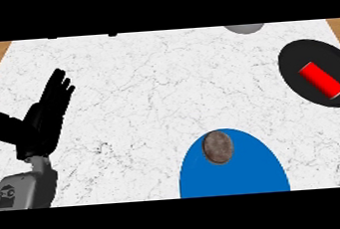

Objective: Pick the can from the plate and place it in the pan

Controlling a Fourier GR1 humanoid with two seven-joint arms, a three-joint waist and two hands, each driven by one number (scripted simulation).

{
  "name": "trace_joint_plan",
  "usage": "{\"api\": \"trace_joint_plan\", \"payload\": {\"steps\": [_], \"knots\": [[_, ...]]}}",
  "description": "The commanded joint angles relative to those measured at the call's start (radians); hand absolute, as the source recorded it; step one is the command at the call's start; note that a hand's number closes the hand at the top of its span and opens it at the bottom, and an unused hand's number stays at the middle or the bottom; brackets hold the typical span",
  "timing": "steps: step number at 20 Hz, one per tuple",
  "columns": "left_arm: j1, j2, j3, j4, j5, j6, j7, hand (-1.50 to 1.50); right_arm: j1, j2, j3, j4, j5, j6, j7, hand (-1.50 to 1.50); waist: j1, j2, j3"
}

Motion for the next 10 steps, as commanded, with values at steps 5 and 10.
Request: {"api": "trace_joint_plan", "payload": {"steps": [5, 10], "knots": [[0.021, 0.010, 0.012, -0.010, 0.008, -0.007, 0.005, 0.00, 0.124, -0.157, -0.079, 0.041, -0.094, 0.383, -0.110, -1.50, -0.019, -0.005, 0.003], [0.010, -0.015, -0.003, -0.013, -0.011, 0.021, 0.000, 0.00, 0.167, -0.153, -0.073, 0.008, -0.101, 0.408, -0.135, -1.50, -0.012, -0.002, 0.005]]}}
